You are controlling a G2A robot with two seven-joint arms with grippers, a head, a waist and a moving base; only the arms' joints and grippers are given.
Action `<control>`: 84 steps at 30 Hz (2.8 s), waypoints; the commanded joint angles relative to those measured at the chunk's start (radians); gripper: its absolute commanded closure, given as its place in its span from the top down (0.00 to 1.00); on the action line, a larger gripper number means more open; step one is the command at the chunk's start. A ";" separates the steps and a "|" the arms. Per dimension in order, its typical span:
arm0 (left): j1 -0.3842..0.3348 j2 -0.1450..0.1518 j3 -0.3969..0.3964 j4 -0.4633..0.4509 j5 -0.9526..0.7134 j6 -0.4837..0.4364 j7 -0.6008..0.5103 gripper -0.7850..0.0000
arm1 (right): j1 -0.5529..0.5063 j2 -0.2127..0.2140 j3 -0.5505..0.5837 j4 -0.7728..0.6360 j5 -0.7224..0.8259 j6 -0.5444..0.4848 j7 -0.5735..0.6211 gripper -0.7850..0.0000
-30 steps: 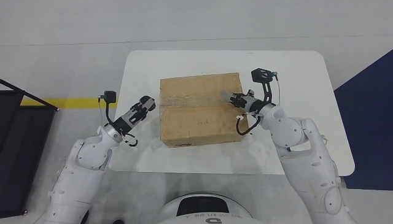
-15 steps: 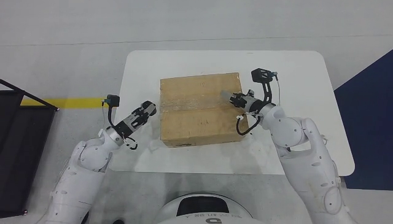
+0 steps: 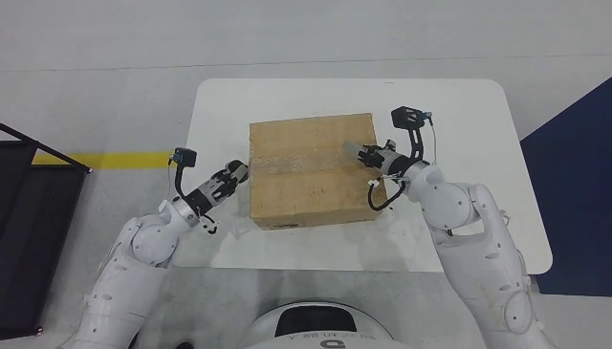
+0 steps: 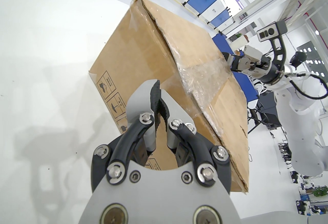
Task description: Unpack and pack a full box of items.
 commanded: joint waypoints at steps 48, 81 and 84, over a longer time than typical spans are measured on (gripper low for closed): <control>-0.003 0.001 0.010 -0.003 0.000 0.004 0.004 0.00 | 0.113 0.030 0.050 0.224 0.652 -0.114 0.255 1.00; -0.003 0.001 0.010 -0.003 0.000 0.004 0.004 0.00 | 0.362 -0.020 -0.301 0.368 0.702 0.071 0.153 1.00; -0.003 0.001 0.010 -0.003 0.000 0.004 0.004 0.00 | 0.386 -0.029 -0.335 0.382 0.712 0.074 0.144 1.00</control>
